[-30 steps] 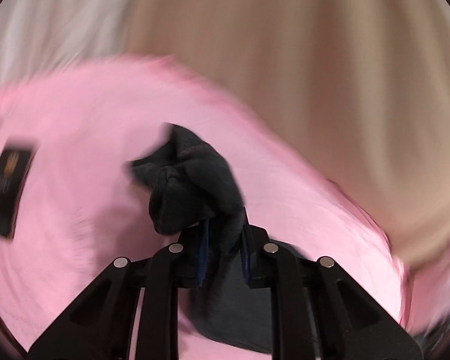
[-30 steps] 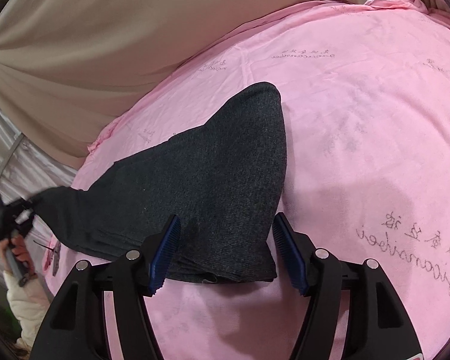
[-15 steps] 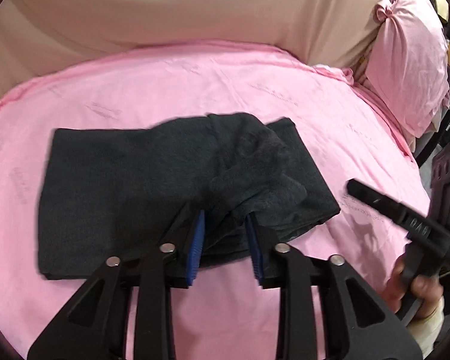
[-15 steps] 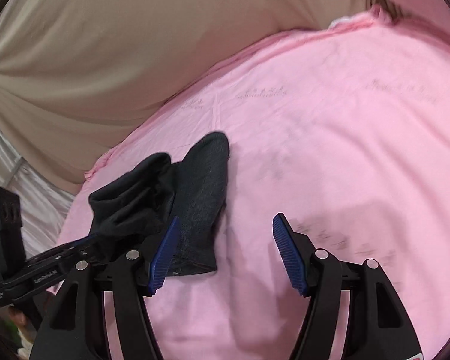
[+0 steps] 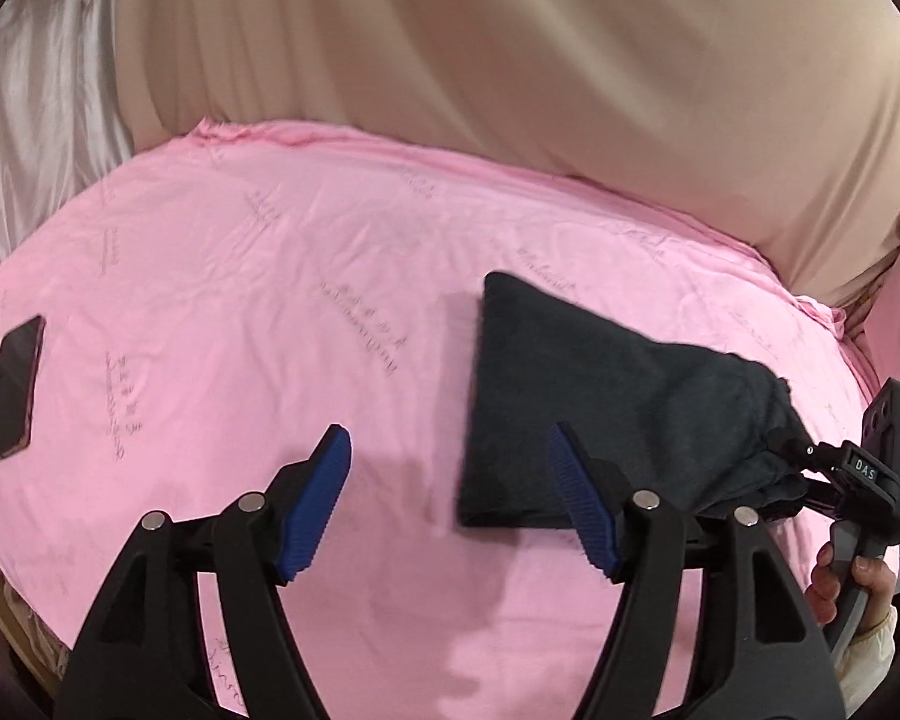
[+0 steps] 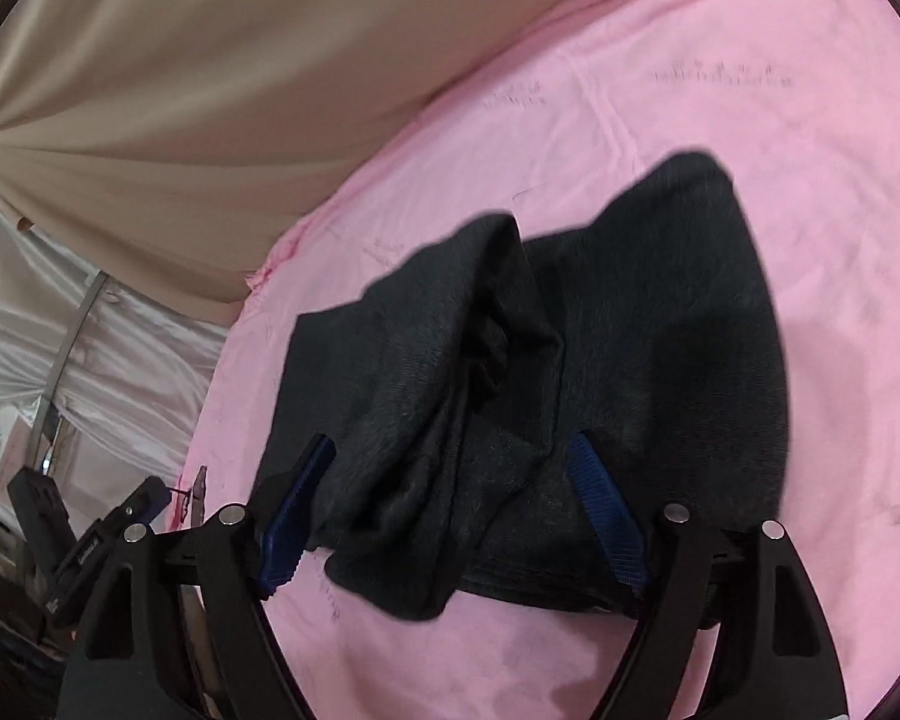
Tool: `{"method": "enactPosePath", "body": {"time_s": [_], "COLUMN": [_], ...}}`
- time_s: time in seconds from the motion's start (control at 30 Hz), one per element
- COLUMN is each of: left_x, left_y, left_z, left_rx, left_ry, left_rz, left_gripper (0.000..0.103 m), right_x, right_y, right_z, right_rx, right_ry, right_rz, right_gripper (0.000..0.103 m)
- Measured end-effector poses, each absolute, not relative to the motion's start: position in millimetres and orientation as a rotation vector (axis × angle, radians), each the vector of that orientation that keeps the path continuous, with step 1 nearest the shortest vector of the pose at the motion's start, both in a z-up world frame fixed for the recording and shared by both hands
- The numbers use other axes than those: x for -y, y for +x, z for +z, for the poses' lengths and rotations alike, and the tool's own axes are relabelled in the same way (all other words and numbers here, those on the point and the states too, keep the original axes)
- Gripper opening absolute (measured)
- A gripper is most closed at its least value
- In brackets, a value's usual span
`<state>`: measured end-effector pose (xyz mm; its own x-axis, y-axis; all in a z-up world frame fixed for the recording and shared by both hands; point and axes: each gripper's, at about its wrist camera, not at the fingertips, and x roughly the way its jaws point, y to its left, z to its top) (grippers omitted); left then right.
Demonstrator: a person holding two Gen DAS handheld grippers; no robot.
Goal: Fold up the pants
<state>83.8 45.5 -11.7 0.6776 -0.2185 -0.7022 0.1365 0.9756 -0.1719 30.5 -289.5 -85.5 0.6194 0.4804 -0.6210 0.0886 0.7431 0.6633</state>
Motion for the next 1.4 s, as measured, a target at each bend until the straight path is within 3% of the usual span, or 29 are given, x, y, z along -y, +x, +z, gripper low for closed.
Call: {"method": "enactPosePath", "body": {"time_s": [0.03,0.07,0.13,0.3,0.37,0.47,0.53,0.57,0.63,0.7,0.9,0.93,0.97,1.0,1.03,1.1,1.27,1.37,1.4], "left_x": [-49.7,-50.0,-47.3,-35.5,-25.9,-10.4,-1.7,4.0,9.9,14.2,29.1,31.7,31.9,29.9,25.5,13.7,-7.0,-5.5,-3.8], "left_y": [83.8,85.0,85.4,84.1,87.4,100.0,109.6,116.1,125.3,135.3,151.2,152.3,153.5,155.2,157.3,156.3,112.0,93.9,92.1], "left_z": [-17.4,-20.8,-25.6,-15.9,-18.0,-32.6,-43.0,-47.9,-55.4,-66.7,-99.5,-100.2,-99.7,-98.9,-97.1,-83.3,-38.4,-65.1,-75.7], "left_rx": [-0.815,-0.823,-0.839,-0.803,-0.807,-0.853,-0.895,-0.92,-0.951,-0.998,-1.078,-1.077,-1.072,-1.073,-1.079,-1.073,-1.067,-1.168,-1.197], "left_ry": [-0.111,-0.114,-0.121,-0.119,-0.119,-0.131,-0.16,-0.174,-0.191,-0.228,-0.314,-0.303,-0.304,-0.31,-0.335,-0.391,-0.329,-0.263,-0.23], "left_rz": [-0.202,-0.209,-0.231,-0.297,-0.323,-0.353,-0.385,-0.399,-0.395,-0.413,-0.473,-0.475,-0.481,-0.476,-0.485,-0.545,-0.626,-0.602,-0.575], "left_gripper": [0.066,0.066,0.066,0.066,0.066,0.066,0.066,0.066,0.066,0.066,0.068,0.06,0.05,0.031,0.022,0.019,0.019,0.021,0.021], "right_x": [285.6,282.3,273.0,277.3,294.5,321.9,335.3,340.0,345.1,345.8,348.1,347.1,344.1,342.8,343.7,341.7,332.3,328.0,333.9], "right_y": [33.3,35.8,36.4,6.1,-0.9,9.4,-0.6,-9.1,-21.7,-27.1,-11.4,-10.7,-6.5,-5.6,-6.2,-11.8,-62.5,-88.1,-94.4], "right_z": [-82.2,-77.0,-43.8,42.6,27.3,-45.2,-56.9,-49.6,-36.7,-35.3,-88.3,-89.6,-88.2,-86.6,-76.6,-53.1,-20.3,-65.6,-73.8], "right_rx": [-0.888,-0.892,-0.834,-0.659,-0.708,-0.939,-0.926,-0.876,-0.803,-0.795,-0.905,-0.875,-0.879,-0.886,-0.863,-0.828,-0.828,-0.978,-0.999], "right_ry": [0.695,0.692,0.601,0.363,0.315,0.387,0.512,0.553,0.573,0.573,0.736,0.742,0.726,0.729,0.742,0.726,0.681,0.635,0.651], "right_rz": [0.263,0.273,0.278,0.187,0.113,0.009,0.026,0.047,0.051,0.077,0.159,0.161,0.175,0.179,0.198,0.233,0.283,0.195,0.164], "right_gripper": [0.038,0.024,0.018,0.017,0.02,0.027,0.029,0.033,0.062,0.066,0.067,0.065,0.055,0.035,0.029,0.026,0.026,0.035,0.043]}}
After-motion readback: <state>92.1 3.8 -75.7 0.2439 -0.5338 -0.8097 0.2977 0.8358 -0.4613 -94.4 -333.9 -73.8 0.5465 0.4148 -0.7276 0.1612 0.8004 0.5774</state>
